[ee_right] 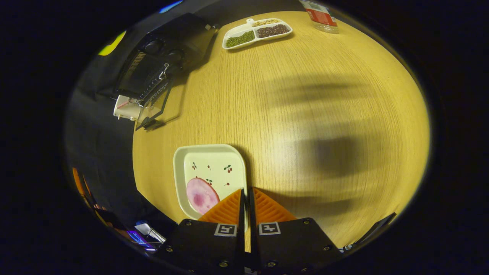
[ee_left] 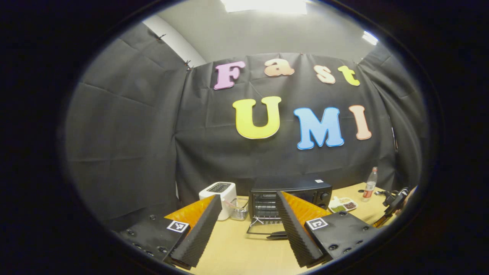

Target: Open the electric oven with the left hand, put the food in, and close the electric oven.

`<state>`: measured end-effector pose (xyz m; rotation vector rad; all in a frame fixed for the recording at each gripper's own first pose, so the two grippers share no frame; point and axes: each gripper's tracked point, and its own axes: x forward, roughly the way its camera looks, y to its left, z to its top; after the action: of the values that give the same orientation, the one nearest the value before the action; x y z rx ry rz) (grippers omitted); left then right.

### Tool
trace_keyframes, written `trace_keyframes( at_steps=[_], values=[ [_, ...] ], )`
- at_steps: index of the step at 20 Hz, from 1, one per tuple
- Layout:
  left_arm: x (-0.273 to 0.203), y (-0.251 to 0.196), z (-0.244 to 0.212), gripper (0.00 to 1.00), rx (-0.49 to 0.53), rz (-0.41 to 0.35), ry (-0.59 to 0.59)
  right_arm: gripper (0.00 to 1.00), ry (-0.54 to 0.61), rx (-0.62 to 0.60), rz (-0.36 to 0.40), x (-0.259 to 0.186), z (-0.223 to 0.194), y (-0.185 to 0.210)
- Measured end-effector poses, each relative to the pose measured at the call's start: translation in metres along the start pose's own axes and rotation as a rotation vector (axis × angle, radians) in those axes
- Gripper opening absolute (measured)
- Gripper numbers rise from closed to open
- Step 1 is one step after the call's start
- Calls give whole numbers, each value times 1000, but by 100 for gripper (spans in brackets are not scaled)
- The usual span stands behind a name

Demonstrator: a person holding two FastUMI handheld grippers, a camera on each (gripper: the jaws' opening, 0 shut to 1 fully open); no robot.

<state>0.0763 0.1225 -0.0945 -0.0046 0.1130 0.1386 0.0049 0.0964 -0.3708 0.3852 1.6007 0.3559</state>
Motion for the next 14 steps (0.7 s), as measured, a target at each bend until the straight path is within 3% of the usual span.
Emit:
trace_keyframes(
  at_steps=[4, 8, 14],
  values=[
    [0, 2, 2, 100, 3, -3, -5, 1, -45, 12, -3, -6, -4, 2],
    [-2, 10, 1, 100, -7, 3, -3, 0, -65, 46, 63, -14, -4, 11],
    [4, 14, -3, 100, -17, -7, 5, 1, -130, 119, 165, -27, 6, 56]
  ],
)
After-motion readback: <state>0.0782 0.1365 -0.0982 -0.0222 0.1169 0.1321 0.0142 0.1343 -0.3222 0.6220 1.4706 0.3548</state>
